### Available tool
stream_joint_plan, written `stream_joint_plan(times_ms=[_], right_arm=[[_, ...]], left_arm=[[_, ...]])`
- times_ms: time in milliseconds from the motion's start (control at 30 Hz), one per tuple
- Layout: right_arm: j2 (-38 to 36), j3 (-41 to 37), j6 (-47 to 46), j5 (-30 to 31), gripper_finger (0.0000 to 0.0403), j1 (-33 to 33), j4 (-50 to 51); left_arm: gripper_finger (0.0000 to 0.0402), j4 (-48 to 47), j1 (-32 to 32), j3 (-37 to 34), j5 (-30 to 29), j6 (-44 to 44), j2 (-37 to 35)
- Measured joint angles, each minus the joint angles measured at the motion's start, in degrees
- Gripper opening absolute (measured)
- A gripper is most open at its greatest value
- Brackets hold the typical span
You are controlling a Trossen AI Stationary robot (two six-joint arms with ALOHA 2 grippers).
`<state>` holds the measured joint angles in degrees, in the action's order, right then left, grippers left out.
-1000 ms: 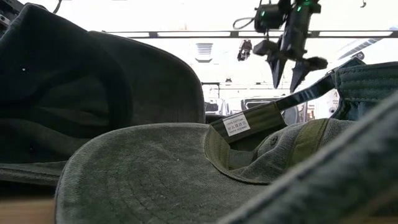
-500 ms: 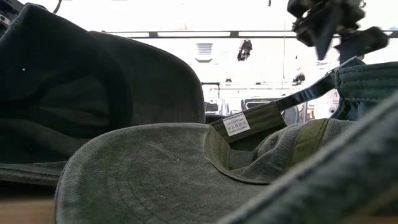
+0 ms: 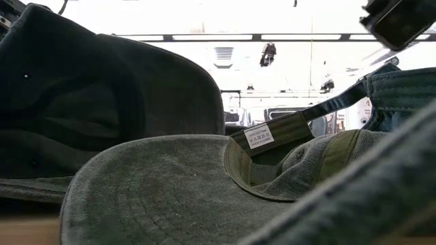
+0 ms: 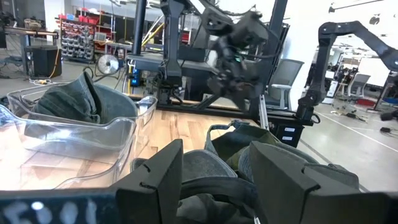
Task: Pick & Place hat
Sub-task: Put the dark green cap into the right transparent bin
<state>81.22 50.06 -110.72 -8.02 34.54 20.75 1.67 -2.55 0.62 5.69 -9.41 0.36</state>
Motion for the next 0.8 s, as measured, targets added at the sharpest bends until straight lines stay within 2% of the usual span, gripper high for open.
stream_joint_plan(times_ms=[167,467,700,800], right_arm=[[6.55,3.48,-4.00,-0.25,0.0234,3.57,-7.24],[19.03,9.46,-3.04,1.12,0.0233,3.96,-7.22],[18.82,8.54,-6.48,8.52,0.0234,3.94,-4.36],[18.14,6.63,-9.37,9.27,0.0230,3.83,-2.05]], left_arm=[[0.0179,0.00,0.00,0.00,0.00,0.00,0.00],[0.0179,0.00,0.00,-0.01,0.00,-0.02,0.20],[0.0179,-0.01,0.00,-0.01,0.00,-0.01,0.24],[0.0179,-0.01,-0.01,0.00,0.01,-0.01,0.24]])
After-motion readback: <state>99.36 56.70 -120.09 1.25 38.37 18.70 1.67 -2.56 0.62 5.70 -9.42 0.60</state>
